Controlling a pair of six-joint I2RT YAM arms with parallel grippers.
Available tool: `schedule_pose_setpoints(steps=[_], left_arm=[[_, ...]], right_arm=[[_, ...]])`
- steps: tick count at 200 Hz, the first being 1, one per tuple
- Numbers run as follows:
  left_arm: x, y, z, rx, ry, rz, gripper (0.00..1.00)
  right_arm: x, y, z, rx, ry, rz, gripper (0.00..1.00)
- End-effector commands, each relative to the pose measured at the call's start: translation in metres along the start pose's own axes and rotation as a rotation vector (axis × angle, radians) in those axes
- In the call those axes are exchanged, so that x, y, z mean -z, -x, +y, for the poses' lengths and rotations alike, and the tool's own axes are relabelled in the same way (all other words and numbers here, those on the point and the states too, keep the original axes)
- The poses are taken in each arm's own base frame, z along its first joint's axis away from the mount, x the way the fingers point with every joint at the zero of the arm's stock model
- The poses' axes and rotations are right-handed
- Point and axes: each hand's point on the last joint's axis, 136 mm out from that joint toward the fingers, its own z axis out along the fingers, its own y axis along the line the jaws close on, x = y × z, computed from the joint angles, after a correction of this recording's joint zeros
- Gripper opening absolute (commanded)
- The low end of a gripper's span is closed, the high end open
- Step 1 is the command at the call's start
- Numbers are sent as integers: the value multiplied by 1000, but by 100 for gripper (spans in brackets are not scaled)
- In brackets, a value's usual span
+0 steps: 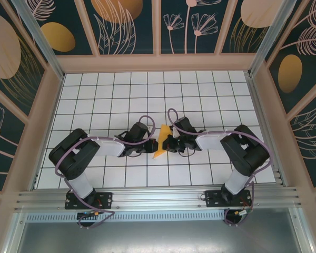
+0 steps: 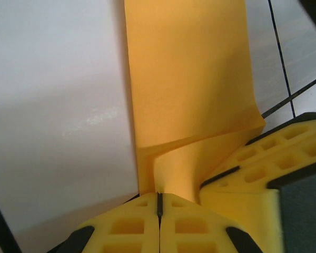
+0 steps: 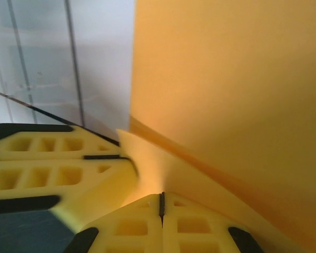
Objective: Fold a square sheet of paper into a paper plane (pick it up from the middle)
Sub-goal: Third fold the triangle at the center of the table.
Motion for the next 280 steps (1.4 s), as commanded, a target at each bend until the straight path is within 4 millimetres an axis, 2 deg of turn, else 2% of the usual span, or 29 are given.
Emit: schedule_pose_setpoints(steps=[1,12,35,51,70,104,135,166,191,227,237,280], left_arm=[[-9,-22,21,24,59,83,7],[-9,-24,24,28,70,88,6],[-9,-26,25,30,79,94,5],[-9,-26,27,30,85,94,5],[-9,-25,26,31,86,94,5],[-9,-25,28,33,91,94,4],[-9,-27,28,34,93,99,4],[-11,-28,28,32,94,111,4],[-10,-29,30,31,101,114,3],[-10,-29,30,33,102,113,3],[-10,-28,29,33,100,110,3],[-10,-27,28,33,97,110,3]], right_arm=[[-10,-7,-24,-5,-62,13,4],[-12,-6,-26,-8,-66,15,4],[-6,-1,-12,11,-34,3,5],[7,6,1,32,-13,-29,6],[24,14,6,38,7,-76,7],[34,12,-9,1,29,-83,7],[29,12,-24,-26,16,-76,7],[18,7,-49,-71,-50,-50,6],[22,8,-44,-65,-43,-55,6],[43,20,-15,-15,21,-111,7],[48,29,-22,-37,18,-134,7],[33,25,-52,-87,-41,-104,6]])
